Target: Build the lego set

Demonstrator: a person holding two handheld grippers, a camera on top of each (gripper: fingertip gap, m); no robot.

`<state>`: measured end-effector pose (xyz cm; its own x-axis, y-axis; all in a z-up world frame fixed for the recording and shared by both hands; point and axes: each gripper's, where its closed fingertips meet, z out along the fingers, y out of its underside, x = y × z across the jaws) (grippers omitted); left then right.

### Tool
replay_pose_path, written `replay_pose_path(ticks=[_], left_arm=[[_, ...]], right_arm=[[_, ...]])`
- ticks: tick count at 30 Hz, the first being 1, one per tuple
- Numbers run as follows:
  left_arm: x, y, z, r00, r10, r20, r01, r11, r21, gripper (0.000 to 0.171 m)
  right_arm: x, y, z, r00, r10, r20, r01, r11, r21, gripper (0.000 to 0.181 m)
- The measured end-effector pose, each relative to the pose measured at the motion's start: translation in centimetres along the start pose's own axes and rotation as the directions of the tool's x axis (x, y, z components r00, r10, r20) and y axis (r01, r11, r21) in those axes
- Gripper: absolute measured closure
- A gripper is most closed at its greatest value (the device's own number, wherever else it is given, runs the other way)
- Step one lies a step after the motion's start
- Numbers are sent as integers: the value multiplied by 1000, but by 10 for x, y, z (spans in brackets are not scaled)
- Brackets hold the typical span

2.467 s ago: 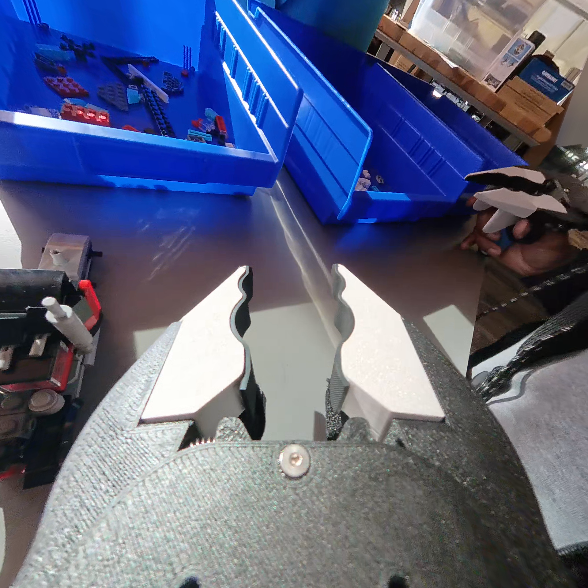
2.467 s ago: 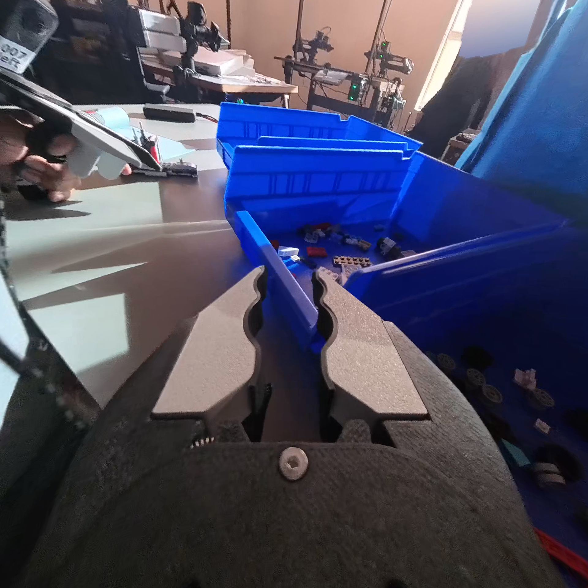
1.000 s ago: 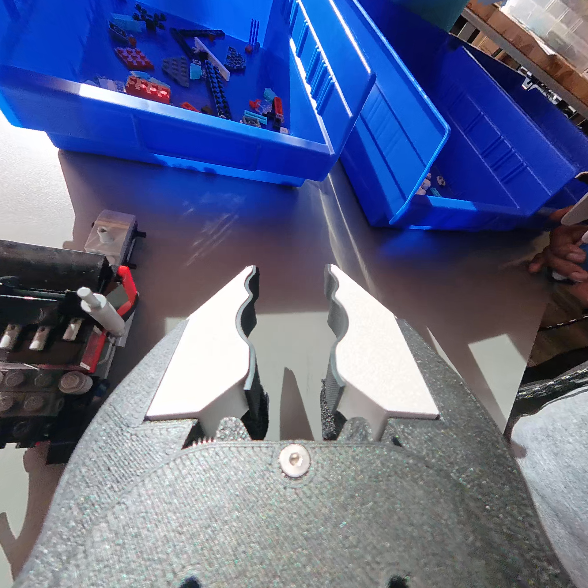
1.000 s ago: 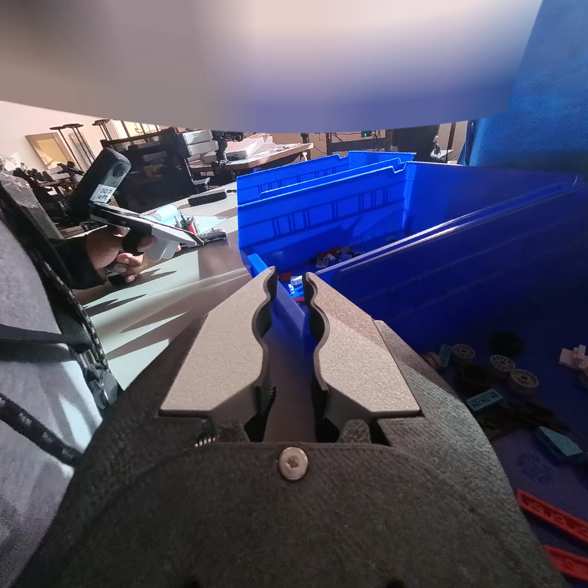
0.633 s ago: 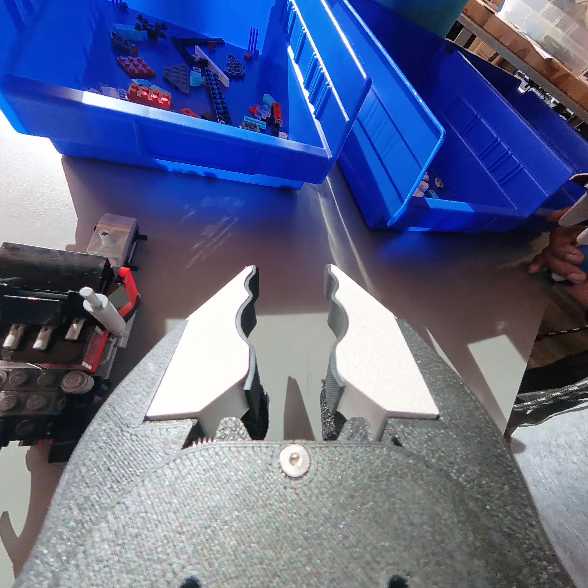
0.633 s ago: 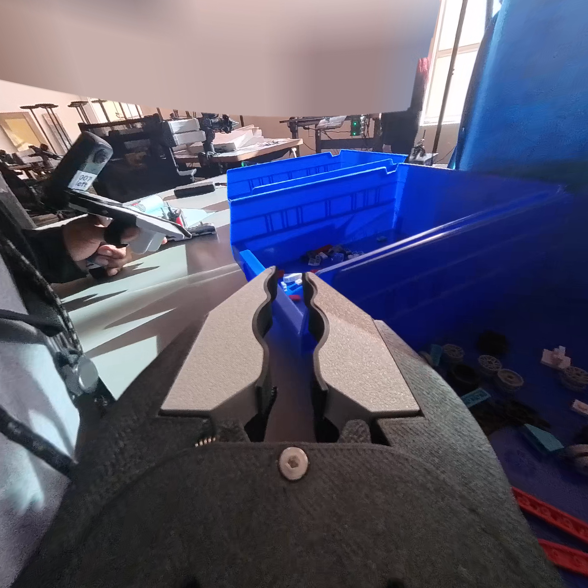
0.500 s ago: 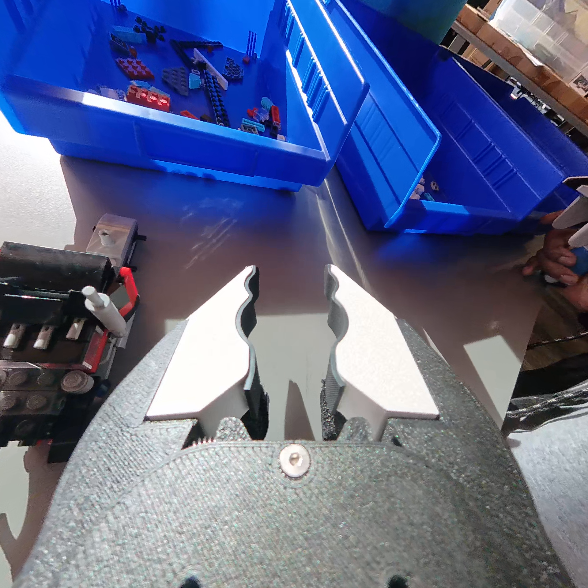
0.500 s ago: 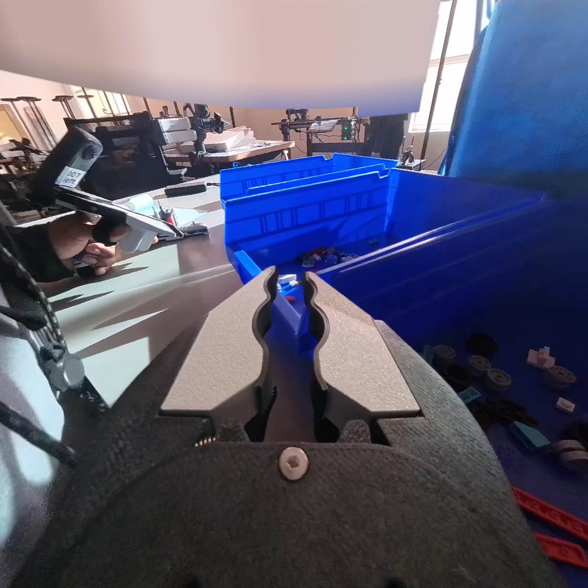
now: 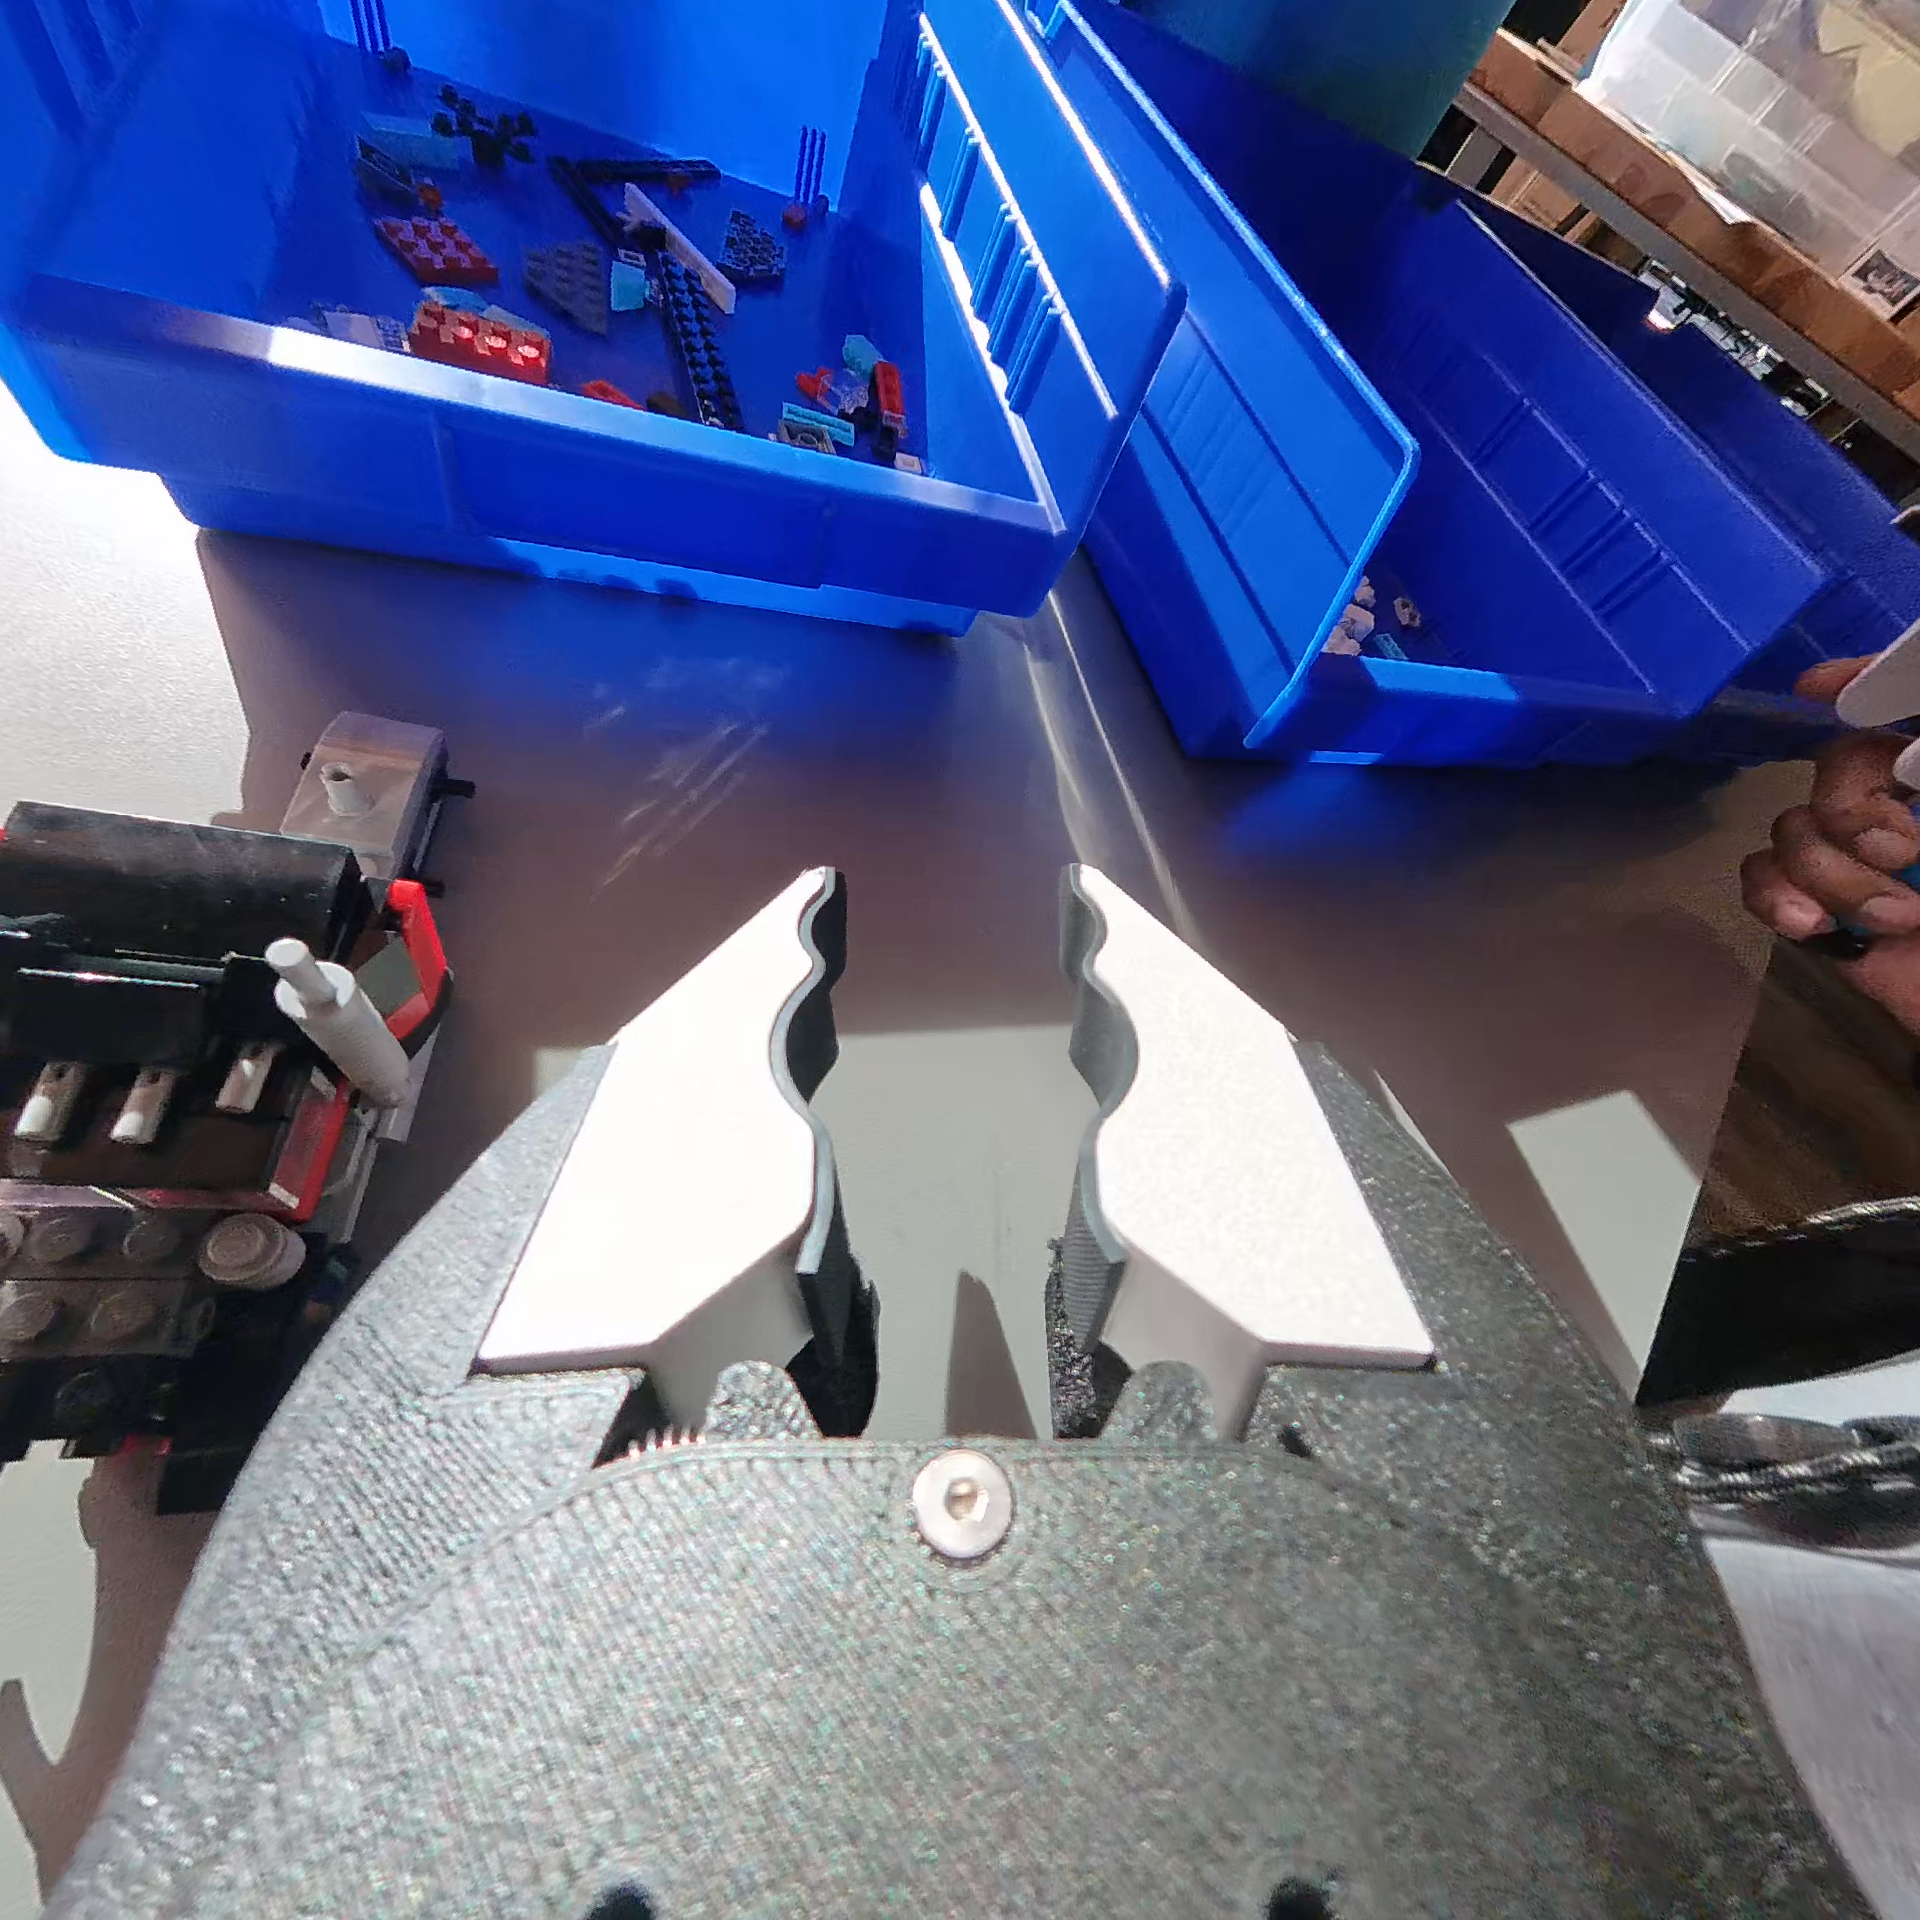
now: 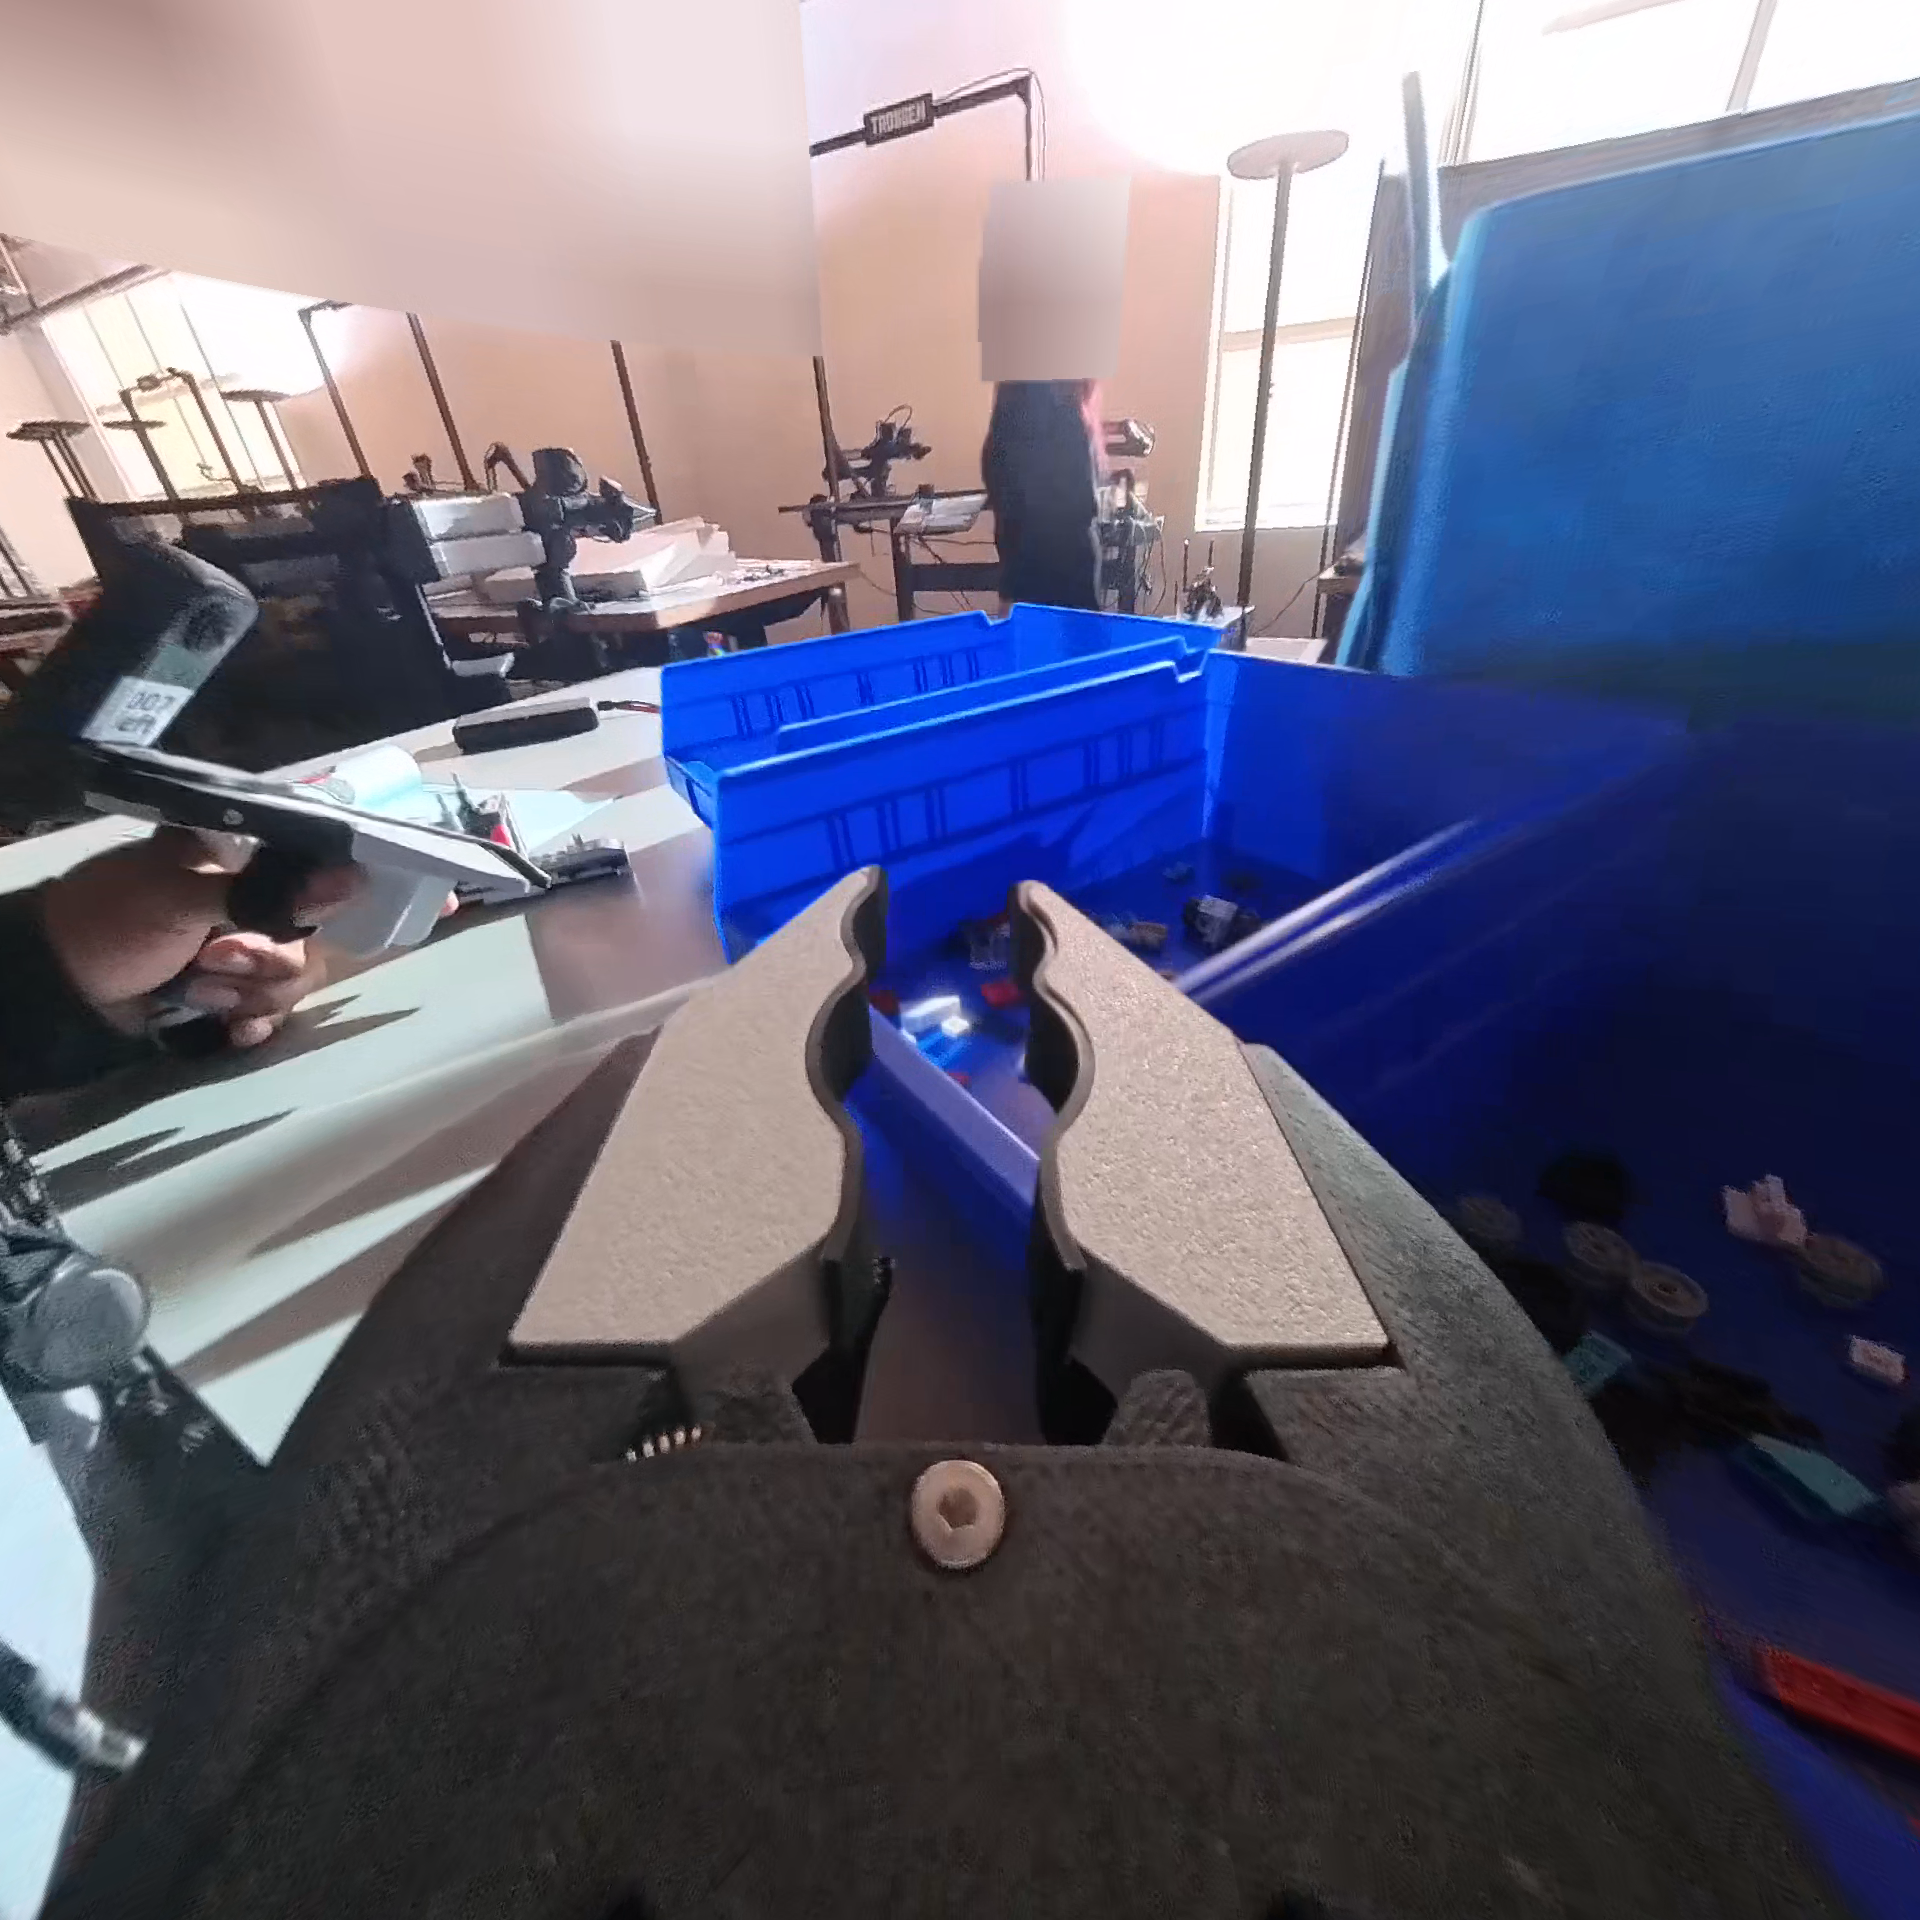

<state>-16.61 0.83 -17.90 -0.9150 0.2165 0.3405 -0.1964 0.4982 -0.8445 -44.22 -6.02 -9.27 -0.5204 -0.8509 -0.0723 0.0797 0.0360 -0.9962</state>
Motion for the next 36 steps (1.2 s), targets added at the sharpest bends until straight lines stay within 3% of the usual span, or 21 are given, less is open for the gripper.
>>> replay_pose_path(ticks=[12, 18, 28, 36], left_arm=[[5, 1, 0, 999, 21, -27, -21, 1000, -6, 130], [14, -1, -2, 994, 14, -111, -13, 1000, 10, 130], [20, -18, -23, 960, -62, -274, 102, 986, 133, 130], [15, -23, -41, 976, -37, -216, 87, 970, 228, 129]], right_arm=[[-78, 21, 69, 991, 79, 109, -68, 992, -102, 149], [-107, 33, 98, 990, 63, 129, -45, 989, -142, 149], [-111, 50, 113, 995, 61, 80, -44, 979, -198, 149], [-112, 56, 116, 994, 66, 84, -44, 971, -236, 148]])
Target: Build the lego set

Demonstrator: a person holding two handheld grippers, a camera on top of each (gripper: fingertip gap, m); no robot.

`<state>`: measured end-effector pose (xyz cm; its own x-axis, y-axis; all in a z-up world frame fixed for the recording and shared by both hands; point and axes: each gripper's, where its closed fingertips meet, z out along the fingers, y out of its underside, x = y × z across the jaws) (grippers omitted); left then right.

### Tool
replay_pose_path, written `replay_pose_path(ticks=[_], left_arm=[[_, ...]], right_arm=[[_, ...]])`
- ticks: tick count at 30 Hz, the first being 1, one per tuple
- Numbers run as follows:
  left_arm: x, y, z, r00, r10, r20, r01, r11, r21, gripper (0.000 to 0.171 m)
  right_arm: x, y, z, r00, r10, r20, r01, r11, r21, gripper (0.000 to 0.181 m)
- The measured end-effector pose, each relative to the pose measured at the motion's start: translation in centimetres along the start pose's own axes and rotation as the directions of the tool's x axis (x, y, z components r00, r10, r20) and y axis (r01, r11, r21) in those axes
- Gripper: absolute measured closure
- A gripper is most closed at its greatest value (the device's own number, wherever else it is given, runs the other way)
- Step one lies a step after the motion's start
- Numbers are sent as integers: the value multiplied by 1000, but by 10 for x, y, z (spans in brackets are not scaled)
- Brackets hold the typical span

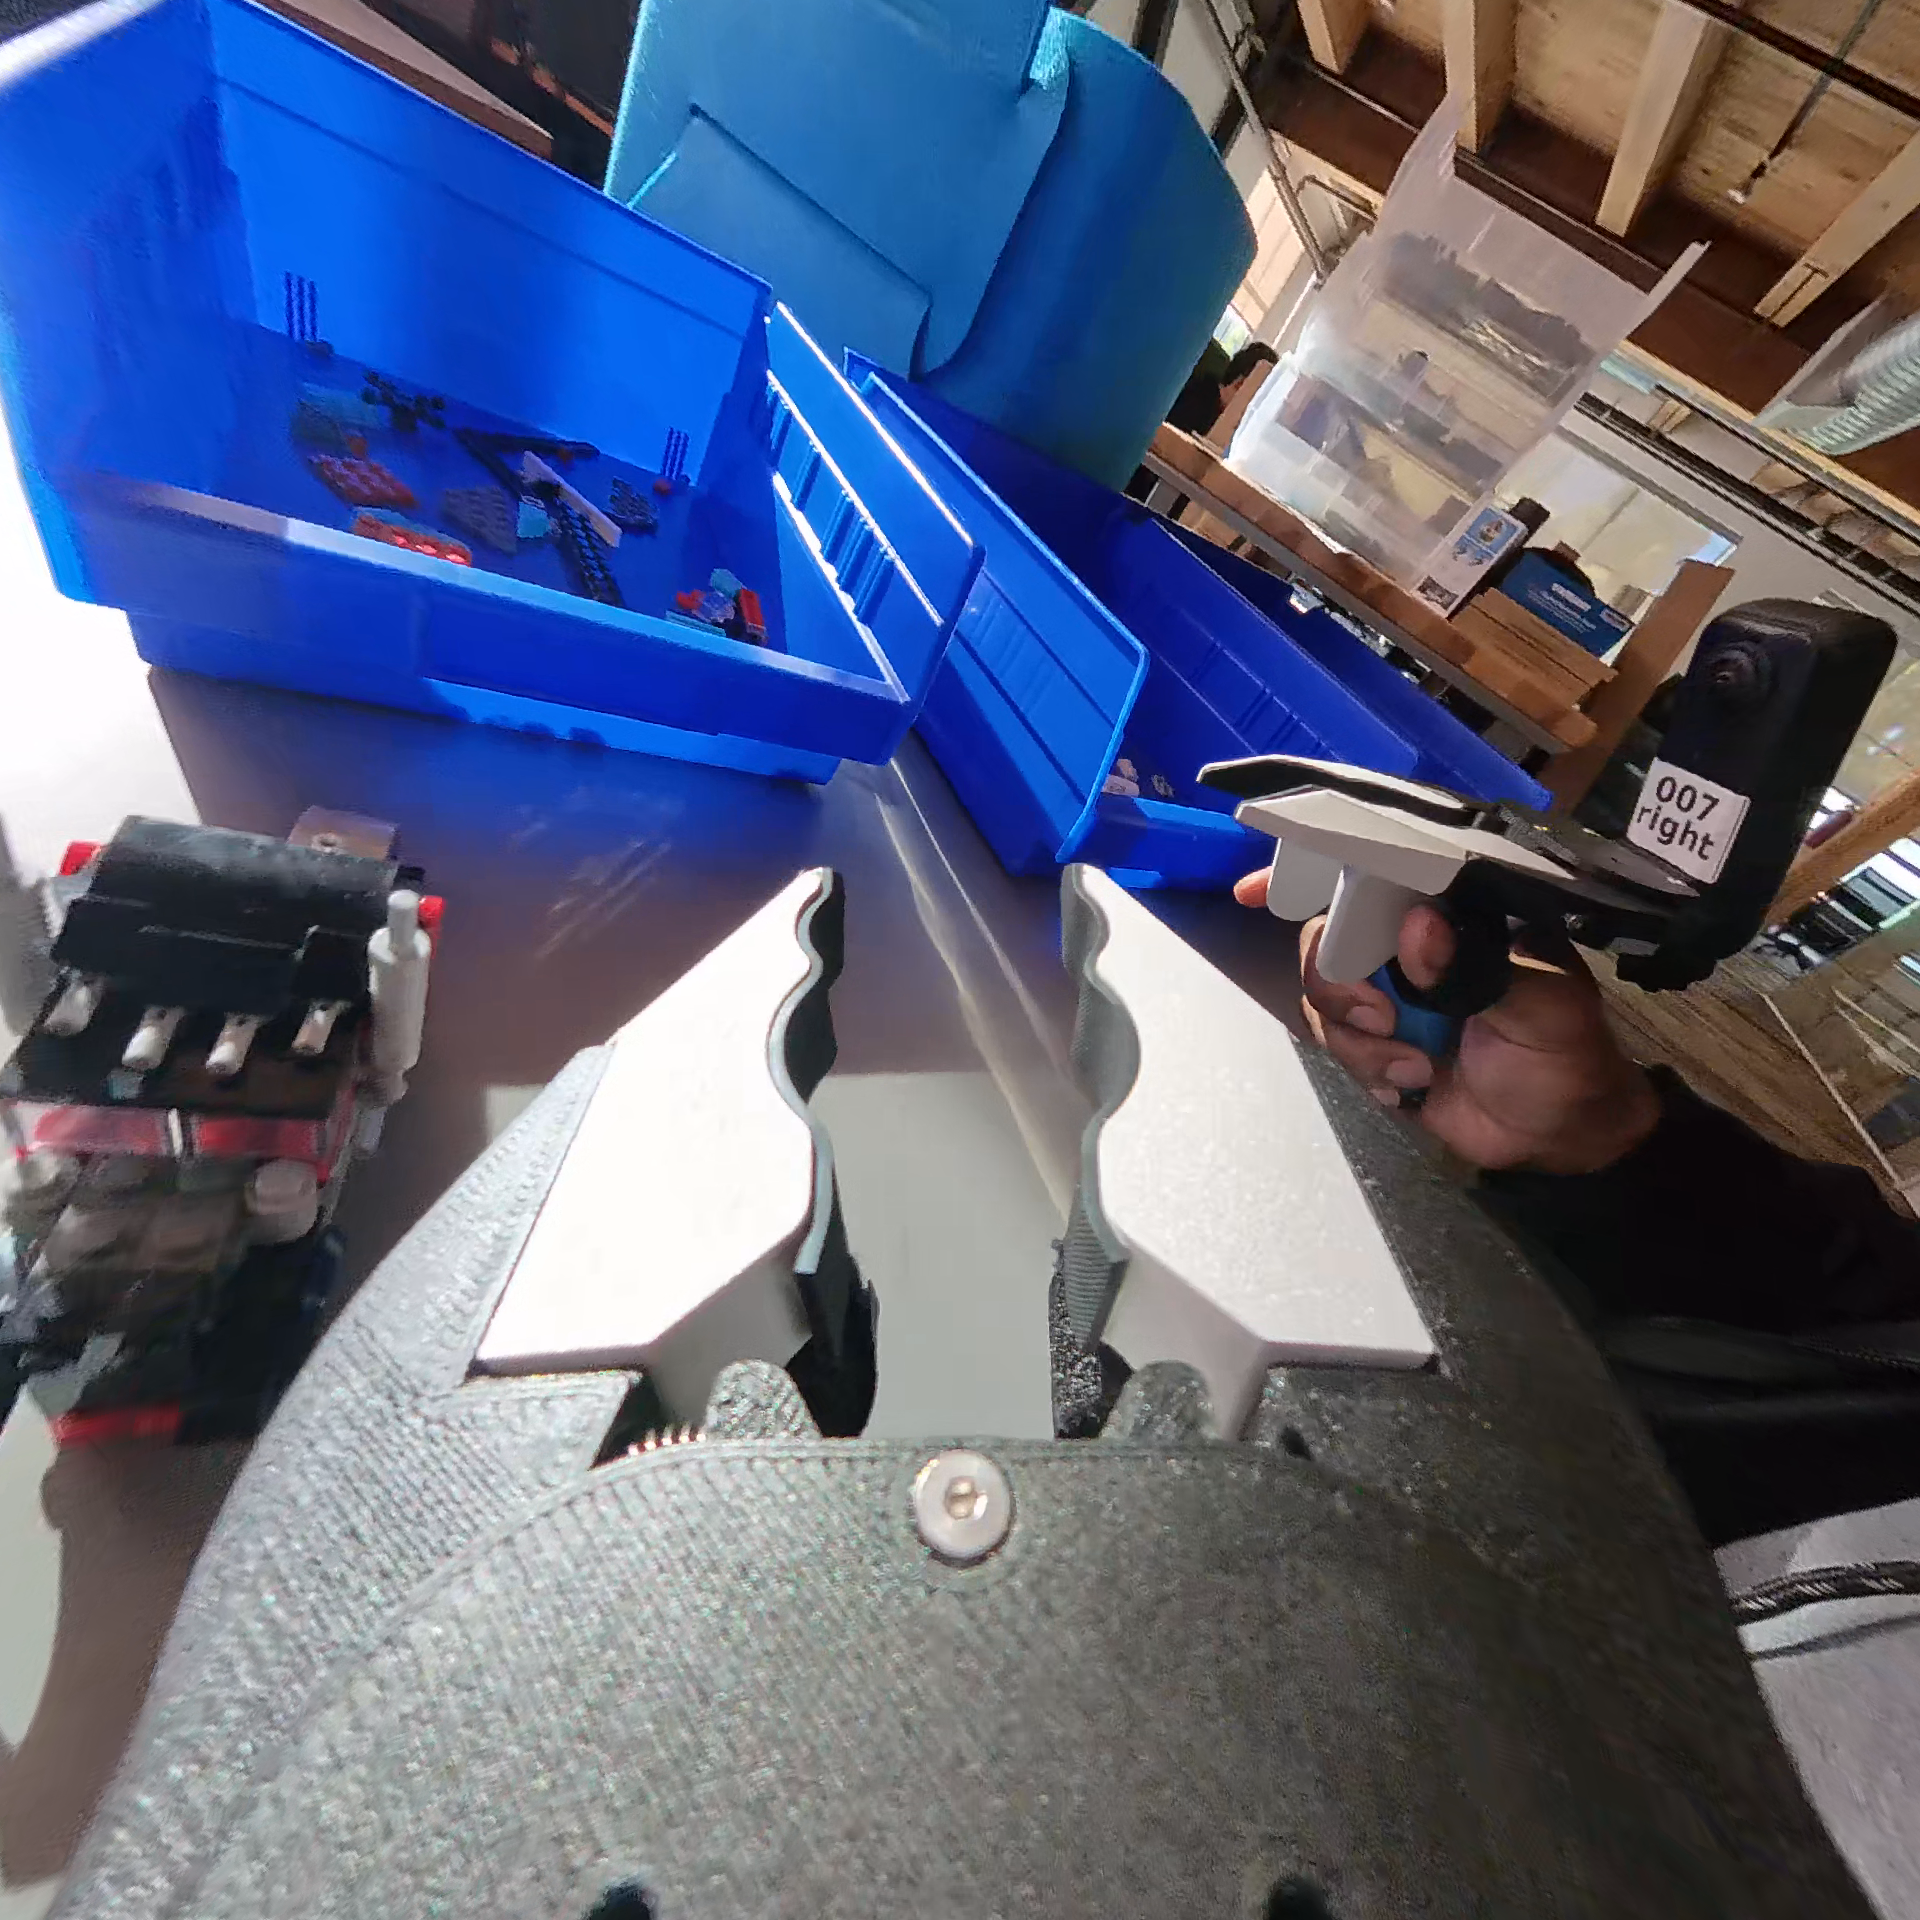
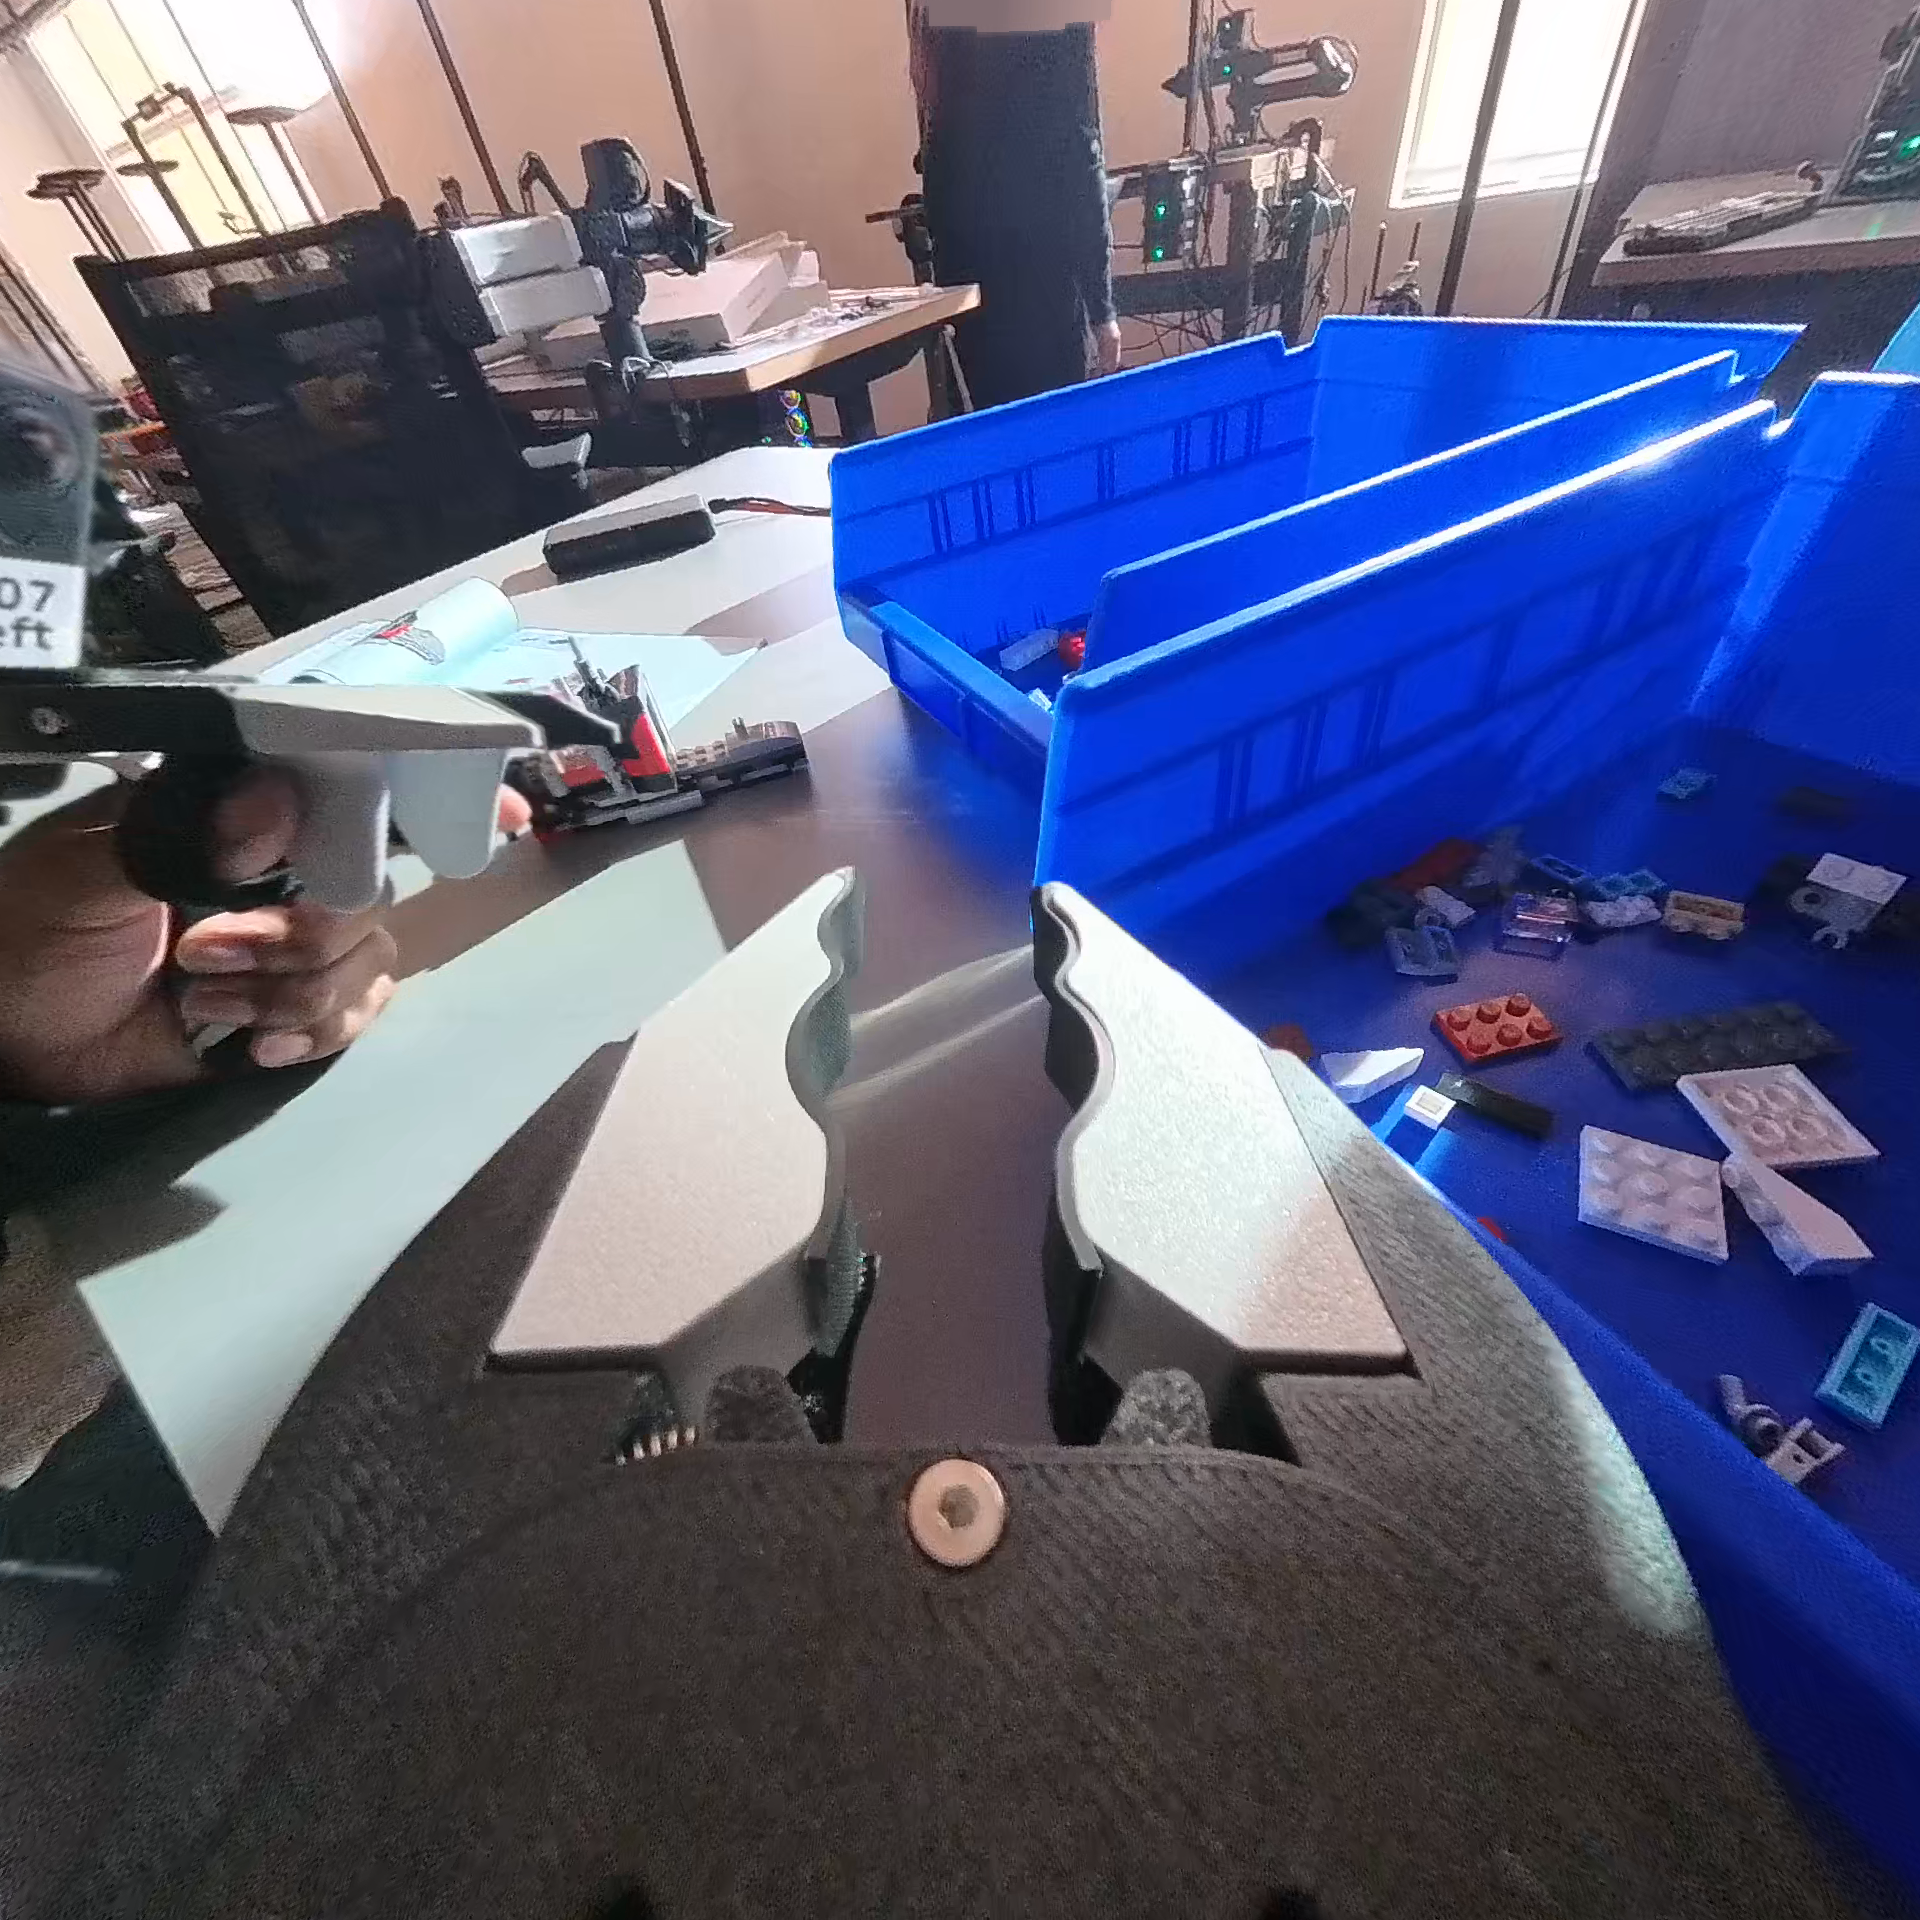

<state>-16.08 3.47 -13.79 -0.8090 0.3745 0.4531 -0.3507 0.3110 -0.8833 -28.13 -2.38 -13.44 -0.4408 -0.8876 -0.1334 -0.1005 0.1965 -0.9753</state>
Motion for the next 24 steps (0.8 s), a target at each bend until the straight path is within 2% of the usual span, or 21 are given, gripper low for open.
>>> replay_pose_path(ticks=[6, 14, 20, 24], left_arm=[[2, 1, -26, 999, 4, 37, -5, 999, 40, 129], [1, 3, -42, 997, 13, 81, -18, 998, 61, 129], [-3, 5, -43, 992, 31, 125, -34, 999, 22, 129], [-9, 4, -47, 973, 116, 201, -115, 993, -16, 128]], right_arm=[[3, 1, 1, 1000, 31, 4, -31, 999, -11, 149], [-2, 8, 7, 1000, -22, 0, 22, 998, -65, 149], [-2, 10, 8, 1000, -23, 0, 23, 997, -79, 149], [-2, 11, 9, 1000, -26, -5, 25, 996, -84, 149]])
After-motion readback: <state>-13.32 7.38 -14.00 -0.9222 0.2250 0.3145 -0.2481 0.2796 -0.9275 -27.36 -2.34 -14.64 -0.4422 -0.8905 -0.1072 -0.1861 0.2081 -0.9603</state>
